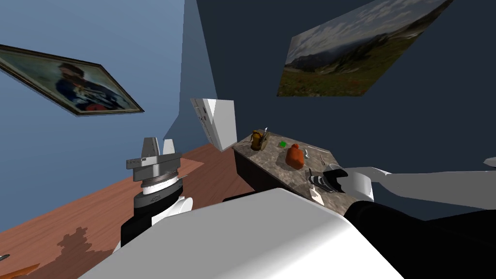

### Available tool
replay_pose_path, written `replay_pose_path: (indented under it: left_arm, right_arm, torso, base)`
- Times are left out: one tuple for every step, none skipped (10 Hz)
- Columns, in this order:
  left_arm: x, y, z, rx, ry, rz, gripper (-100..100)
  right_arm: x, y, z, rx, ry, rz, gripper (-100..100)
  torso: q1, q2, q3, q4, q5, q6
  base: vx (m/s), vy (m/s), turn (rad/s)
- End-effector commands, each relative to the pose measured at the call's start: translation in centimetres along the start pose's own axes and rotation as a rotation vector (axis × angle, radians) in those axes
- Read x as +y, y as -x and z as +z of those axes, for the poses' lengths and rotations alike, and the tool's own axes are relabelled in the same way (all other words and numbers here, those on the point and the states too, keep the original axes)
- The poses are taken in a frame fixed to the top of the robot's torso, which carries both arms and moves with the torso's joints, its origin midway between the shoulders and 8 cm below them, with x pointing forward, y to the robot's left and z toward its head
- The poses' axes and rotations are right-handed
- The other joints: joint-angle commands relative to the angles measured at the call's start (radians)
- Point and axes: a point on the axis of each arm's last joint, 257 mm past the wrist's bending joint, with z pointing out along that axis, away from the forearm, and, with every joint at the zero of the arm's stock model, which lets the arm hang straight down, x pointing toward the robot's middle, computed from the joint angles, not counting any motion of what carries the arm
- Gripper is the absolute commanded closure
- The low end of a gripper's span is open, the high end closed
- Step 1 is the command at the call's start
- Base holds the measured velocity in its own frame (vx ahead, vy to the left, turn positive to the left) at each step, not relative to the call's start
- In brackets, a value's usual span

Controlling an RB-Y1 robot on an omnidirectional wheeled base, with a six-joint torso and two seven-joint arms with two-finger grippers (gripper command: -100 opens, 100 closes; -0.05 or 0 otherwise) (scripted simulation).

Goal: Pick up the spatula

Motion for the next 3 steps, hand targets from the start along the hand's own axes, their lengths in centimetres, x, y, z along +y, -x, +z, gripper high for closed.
replay_pose_path:
  left_arm:
    - [0.00, 0.00, 0.00, 0.000, 0.000, 0.000, 0]
    - [0.00, 0.00, 0.00, 0.000, 0.000, 0.000, 0]
    - [0.00, 0.00, 0.00, 0.000, 0.000, 0.000, 0]
  right_arm:
    - [0.94, 0.55, -0.22, 0.001, 0.002, -0.008, 100]
    - [0.56, 0.34, -0.17, 0.001, 0.000, -0.006, 100]
    - [0.65, 0.38, -0.18, 0.001, 0.001, -0.005, 0]
  torso:
    - [0.000, 0.000, 0.000, 0.000, 0.000, 0.000]
    - [0.000, 0.000, 0.000, 0.000, 0.000, 0.000]
    - [0.000, -0.001, -0.001, 0.000, 0.000, 0.000]
  base:
    - [-0.041, 0.006, -0.045]
    - [-0.016, 0.003, -0.004]
    - [0.000, 0.000, 0.000]
